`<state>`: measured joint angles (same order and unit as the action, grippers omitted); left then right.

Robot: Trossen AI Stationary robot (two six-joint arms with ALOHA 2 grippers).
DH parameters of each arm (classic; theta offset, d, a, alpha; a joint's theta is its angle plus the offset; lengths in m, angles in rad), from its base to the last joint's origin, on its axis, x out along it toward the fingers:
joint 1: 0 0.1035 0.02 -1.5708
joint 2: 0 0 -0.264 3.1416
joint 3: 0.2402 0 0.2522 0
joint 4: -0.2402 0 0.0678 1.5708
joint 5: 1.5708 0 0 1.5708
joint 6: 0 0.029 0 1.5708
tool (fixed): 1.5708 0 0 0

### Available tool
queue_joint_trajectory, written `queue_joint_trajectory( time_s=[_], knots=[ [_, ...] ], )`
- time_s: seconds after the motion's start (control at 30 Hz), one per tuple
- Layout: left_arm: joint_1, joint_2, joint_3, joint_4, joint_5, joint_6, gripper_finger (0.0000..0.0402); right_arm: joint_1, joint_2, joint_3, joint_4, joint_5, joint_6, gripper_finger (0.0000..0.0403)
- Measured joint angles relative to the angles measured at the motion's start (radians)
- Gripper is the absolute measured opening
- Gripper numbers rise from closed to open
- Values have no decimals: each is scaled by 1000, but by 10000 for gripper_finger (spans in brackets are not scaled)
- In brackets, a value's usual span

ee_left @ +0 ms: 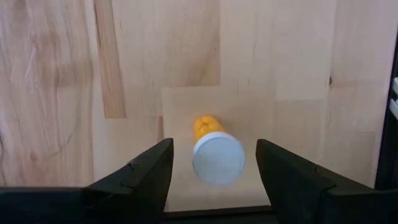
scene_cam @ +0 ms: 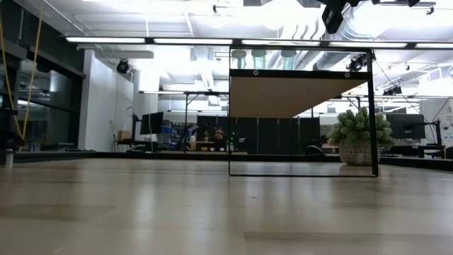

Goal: Pick and place medicine bottles onto shelf by color
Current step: Put the orange pill bottle on the shelf aligned with the other orange pill bottles

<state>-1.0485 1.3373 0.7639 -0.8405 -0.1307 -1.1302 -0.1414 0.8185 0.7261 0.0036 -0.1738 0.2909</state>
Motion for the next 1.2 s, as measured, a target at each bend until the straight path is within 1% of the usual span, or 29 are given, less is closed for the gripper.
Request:
queue_joint_trajectory(
  time_s=[0.3, 0.53, 0.73, 0.93, 1.07, 1.2],
  knots=[
    [0, 1, 0, 0, 2, 7, 218, 0, 0, 0, 0, 0, 0, 0],
    [0, 51, 1, 11, 74, 3, 218, 0, 0, 0, 0, 0, 0, 0],
    [8, 59, 1, 11, 38, -77, 218, 0, 0, 0, 0, 0, 23, 0],
    [7, 57, 1, 2, 33, -71, 217, 0, 0, 0, 1, 0, 23, 0],
    [8, 57, 1, -1, 32, -71, 201, 0, 0, 0, 0, 0, 23, 0],
    [7, 57, 1, 0, 32, -72, 171, 0, 0, 0, 0, 0, 23, 0]
  ],
)
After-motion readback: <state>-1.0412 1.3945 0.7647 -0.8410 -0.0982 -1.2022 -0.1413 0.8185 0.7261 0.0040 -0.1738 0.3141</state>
